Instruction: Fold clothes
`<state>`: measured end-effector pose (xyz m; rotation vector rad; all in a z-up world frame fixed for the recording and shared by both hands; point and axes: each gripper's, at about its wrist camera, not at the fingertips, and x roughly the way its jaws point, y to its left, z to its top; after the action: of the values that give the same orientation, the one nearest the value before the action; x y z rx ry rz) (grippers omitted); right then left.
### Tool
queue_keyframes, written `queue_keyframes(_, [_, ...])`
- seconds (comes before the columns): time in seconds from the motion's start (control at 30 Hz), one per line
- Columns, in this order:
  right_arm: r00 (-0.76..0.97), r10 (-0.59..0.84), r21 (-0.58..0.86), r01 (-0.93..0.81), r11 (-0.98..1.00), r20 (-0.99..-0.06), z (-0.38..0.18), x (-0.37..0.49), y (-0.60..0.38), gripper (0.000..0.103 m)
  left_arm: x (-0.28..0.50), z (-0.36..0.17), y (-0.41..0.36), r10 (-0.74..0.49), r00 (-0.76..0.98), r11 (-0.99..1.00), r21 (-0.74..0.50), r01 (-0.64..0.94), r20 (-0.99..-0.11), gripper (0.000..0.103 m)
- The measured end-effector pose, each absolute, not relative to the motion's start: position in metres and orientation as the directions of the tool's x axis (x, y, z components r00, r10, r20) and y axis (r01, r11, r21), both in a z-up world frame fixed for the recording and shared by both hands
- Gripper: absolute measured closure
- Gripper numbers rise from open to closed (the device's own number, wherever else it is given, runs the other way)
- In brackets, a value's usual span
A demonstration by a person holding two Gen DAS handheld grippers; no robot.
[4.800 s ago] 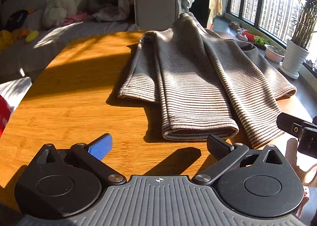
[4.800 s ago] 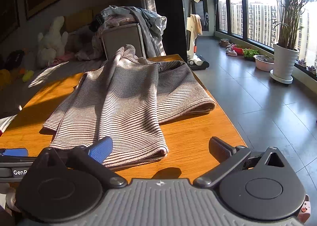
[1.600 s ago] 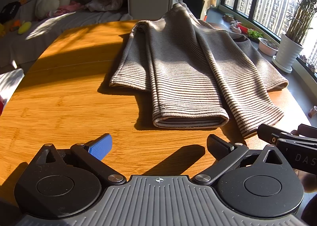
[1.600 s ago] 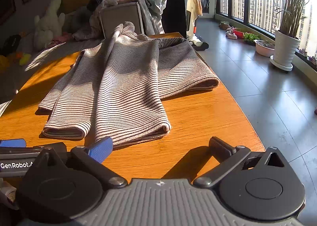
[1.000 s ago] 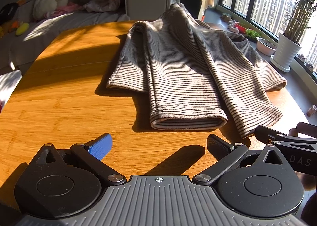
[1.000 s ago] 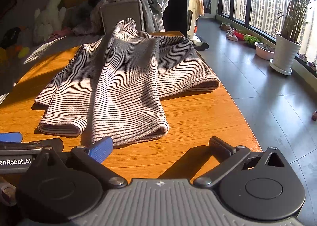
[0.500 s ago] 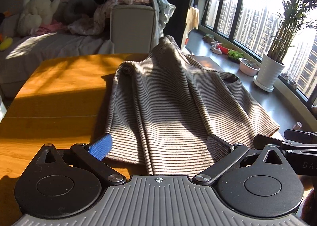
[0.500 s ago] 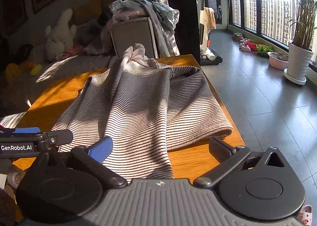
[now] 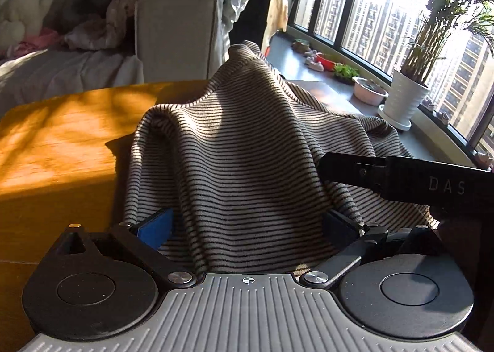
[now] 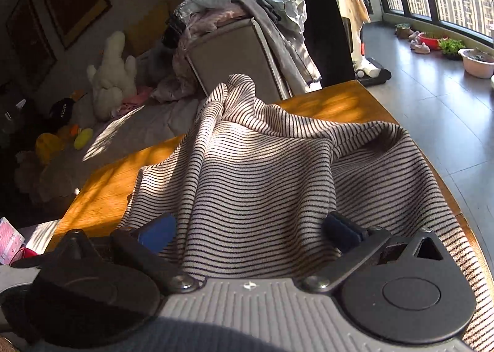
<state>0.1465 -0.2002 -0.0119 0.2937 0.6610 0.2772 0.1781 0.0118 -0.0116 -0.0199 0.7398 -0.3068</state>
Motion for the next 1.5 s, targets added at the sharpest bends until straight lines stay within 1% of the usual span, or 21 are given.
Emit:
queue_keyframes(0.03, [0.768, 0.337, 0.334, -0.17, 0.927, -0.544, -0.014, 0.143, -0.199, 0.0, 0.176, -0.013, 0.011, -0.281, 0.703, 0.954, -0.107, 0.282, -0.654, 0.0])
queue_keyframes(0.1, [0.763, 0.349, 0.342, -0.178, 0.923, -0.545, -0.013, 0.143, -0.2, 0.0, 0.172, -0.016, 0.01, -0.284, 0.712, 0.95, -0.087, 0.3, -0.642, 0.0])
queue_keyframes(0.27, [0.757, 0.406, 0.439, -0.177, 0.881, -0.511, -0.014, 0.141, -0.215, 0.0, 0.165, -0.016, 0.018, -0.322, 0.716, 0.941, -0.126, 0.314, -0.619, 0.0])
queue_keyframes(0.33, [0.759, 0.42, 0.464, -0.175, 0.868, -0.498, -0.016, 0.136, -0.219, 0.0, 0.161, -0.016, 0.019, -0.317, 0.717, 0.942, -0.119, 0.314, -0.621, 0.0])
queue_keyframes(0.5, [0.757, 0.429, 0.469, -0.184, 0.864, -0.493, -0.016, 0.12, -0.217, 0.0, 0.146, -0.014, 0.024, -0.31, 0.72, 0.945, -0.114, 0.308, -0.621, 0.0])
queue_keyframes(0.7, [0.748, 0.462, 0.502, -0.2, 0.841, -0.477, -0.017, 0.089, -0.218, 0.0, 0.112, -0.014, 0.034, -0.315, 0.716, 0.942, -0.111, 0.317, -0.623, 0.0])
queue_keyframes(1.0, [0.73, 0.511, 0.536, -0.235, 0.811, -0.454, -0.018, 0.039, -0.22, 0.0, 0.055, -0.012, 0.037, -0.293, 0.708, 0.943, -0.073, 0.324, -0.642, 0.0])
queue_keyframes(1.07, [0.736, 0.505, 0.531, -0.233, 0.815, -0.451, -0.018, 0.035, -0.218, 0.0, 0.055, -0.01, 0.041, -0.31, 0.696, 0.939, -0.093, 0.331, -0.647, 0.0])
queue_keyframes(1.23, [0.742, 0.5, 0.532, -0.229, 0.815, -0.447, -0.019, 0.033, -0.217, 0.0, 0.065, -0.003, 0.058, -0.354, 0.662, 0.935, -0.232, 0.269, -0.66, 0.0])
queue_keyframes(1.37, [0.745, 0.51, 0.558, -0.225, 0.798, -0.43, -0.021, 0.032, -0.222, 0.0, 0.069, -0.001, 0.074, -0.415, 0.627, 0.91, -0.32, 0.265, -0.66, 0.0])
queue_keyframes(1.5, [0.75, 0.525, 0.599, -0.218, 0.77, -0.402, -0.025, 0.032, -0.228, 0.0, 0.068, 0.002, 0.08, -0.44, 0.585, 0.898, -0.332, 0.289, -0.681, 0.0])
